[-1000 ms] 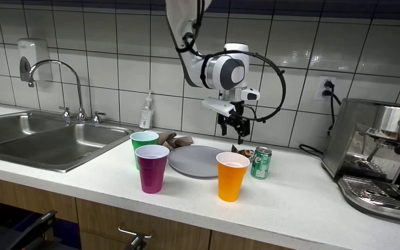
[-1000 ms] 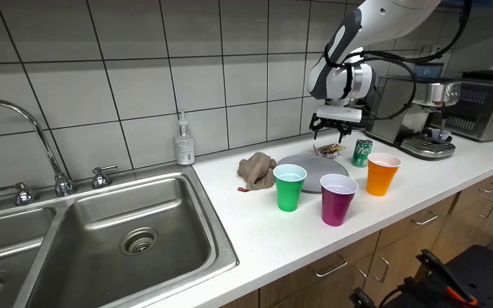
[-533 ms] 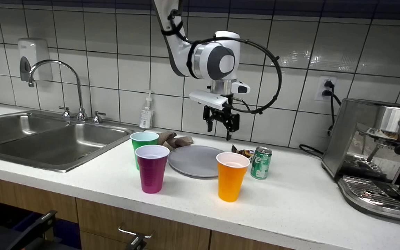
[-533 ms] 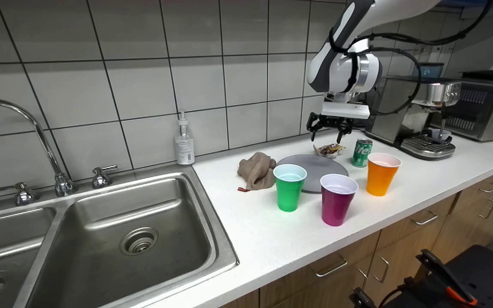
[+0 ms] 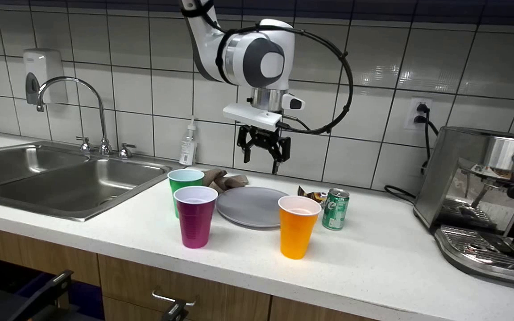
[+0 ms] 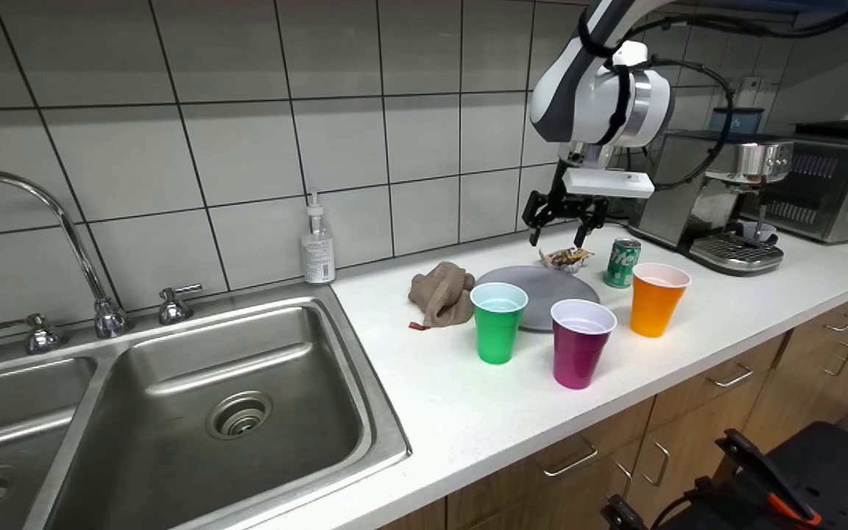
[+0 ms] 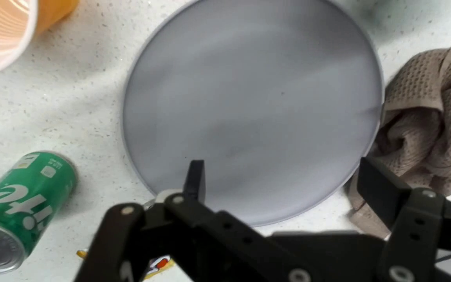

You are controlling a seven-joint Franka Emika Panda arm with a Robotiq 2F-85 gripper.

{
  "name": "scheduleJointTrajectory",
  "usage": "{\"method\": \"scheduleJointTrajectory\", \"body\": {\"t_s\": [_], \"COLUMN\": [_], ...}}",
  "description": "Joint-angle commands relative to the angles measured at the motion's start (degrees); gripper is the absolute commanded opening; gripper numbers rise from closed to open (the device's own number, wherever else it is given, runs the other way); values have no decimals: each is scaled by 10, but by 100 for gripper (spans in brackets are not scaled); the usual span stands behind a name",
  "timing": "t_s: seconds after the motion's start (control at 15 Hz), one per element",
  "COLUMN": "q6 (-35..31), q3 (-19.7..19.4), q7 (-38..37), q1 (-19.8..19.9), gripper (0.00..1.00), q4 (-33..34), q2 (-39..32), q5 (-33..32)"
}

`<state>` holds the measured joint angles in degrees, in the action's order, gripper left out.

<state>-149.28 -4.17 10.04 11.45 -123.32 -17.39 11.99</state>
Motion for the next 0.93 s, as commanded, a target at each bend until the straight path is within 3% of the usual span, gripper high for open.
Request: {"method": "scheduleJointTrajectory", "body": {"t_s": [0.0, 0.47, 0.87], "q6": [10, 27, 41], "q3": [24, 28, 23], "q7": [73, 183, 230], "q1": [15, 6, -9], "gripper": [100, 100, 100], "q4": [-59, -120, -150], "q2": [62, 116, 144], "q5": [31, 71, 75]}}
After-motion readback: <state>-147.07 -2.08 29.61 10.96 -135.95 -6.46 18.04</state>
